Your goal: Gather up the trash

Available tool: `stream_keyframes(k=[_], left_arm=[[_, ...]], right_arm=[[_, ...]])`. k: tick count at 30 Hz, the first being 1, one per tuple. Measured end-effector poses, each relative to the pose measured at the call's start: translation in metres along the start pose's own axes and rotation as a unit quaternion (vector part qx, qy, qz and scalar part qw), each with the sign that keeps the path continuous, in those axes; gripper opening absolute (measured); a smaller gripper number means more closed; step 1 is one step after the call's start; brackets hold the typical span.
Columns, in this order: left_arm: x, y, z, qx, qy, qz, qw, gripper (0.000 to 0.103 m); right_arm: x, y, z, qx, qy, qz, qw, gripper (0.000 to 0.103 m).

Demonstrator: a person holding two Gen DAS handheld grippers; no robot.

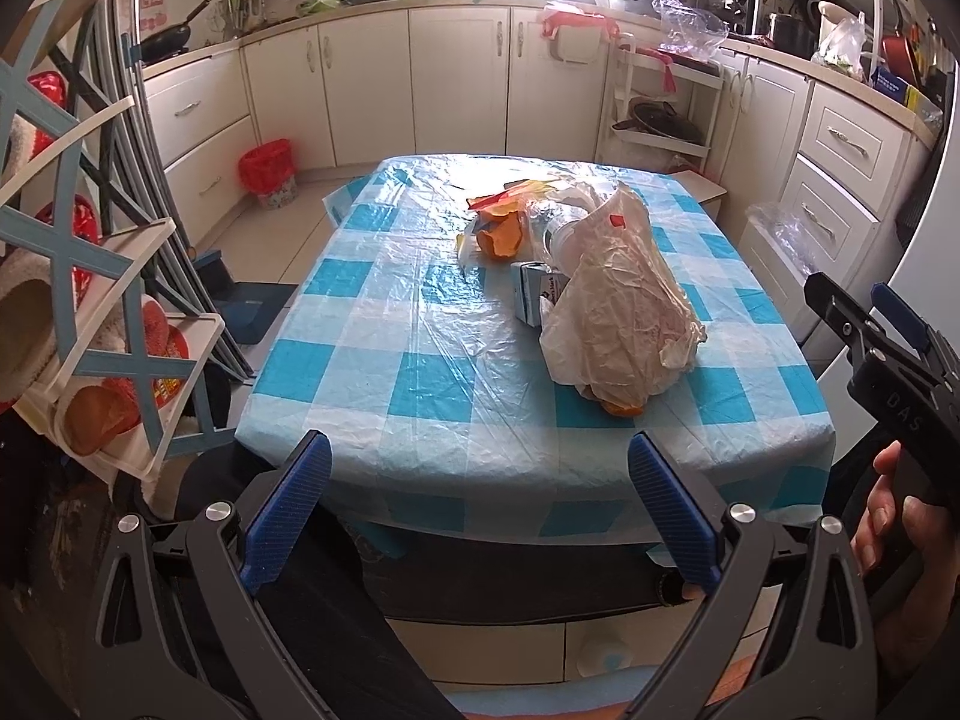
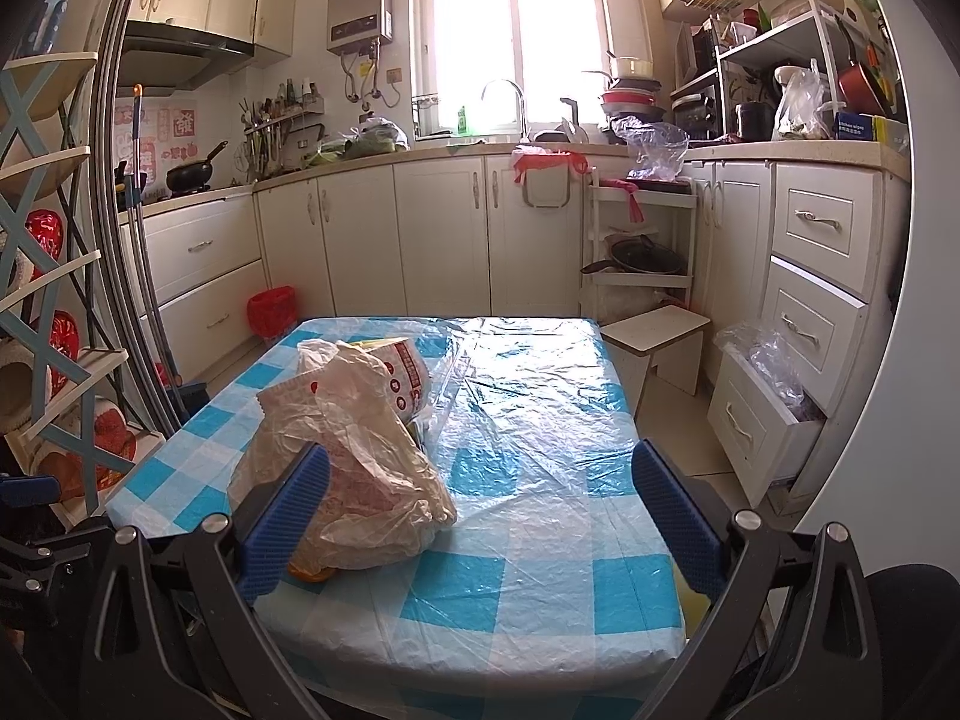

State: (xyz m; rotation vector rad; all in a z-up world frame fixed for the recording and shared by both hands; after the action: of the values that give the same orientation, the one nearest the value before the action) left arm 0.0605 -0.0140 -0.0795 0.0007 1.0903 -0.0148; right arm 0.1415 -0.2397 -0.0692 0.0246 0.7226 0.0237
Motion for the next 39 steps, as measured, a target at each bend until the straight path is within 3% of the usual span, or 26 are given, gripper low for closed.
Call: stream_keyframes(k=[17,22,30,37,39], left_arm=[[0.004,-0.003,0.003,0.004,-0.002,-0.004,1.0,0.095],[0.007,-0.022,0.021,0.015,-0.016,-0.031,0.9993,0.095],[0.05,-0.062,0.056,0.024,-0.001,-0.05,0.9985,0.095],[0.08,-0.076,0.081,0.004,0.005,-0.025,0.9997,0.095],[0.089,-0.083,0.083,0.006,0.018,-0.039,0.999,0.087]], right_arm=[[0.005,0.001,-0.001,0.0,0.005,-0.002,1.0,0.097],[0.005,0.001,-0.001,0.001,0.004,-0.002,1.0,0.097],[0.007,-0.011,-0.001,0.027,0.007,0.002,1.0,0.097],[0.017,-0.026,-0.003,0.061,0.025,0.012,0.998,0.097],[0.019,-0.03,-0.003,0.07,0.029,0.015,0.997,0.097]])
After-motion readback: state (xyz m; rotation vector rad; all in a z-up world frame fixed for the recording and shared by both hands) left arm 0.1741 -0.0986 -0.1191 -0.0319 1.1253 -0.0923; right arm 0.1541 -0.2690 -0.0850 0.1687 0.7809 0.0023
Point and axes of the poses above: each gripper's, at about its wrist camera, not at the fingertips, and x roughly the way its jaws point, y to its left, z to its top, the point moved 10 cm from there along x, roughly the way its jaws point, and after that the axes turned 15 degrees about y, right-handed, at the moved point
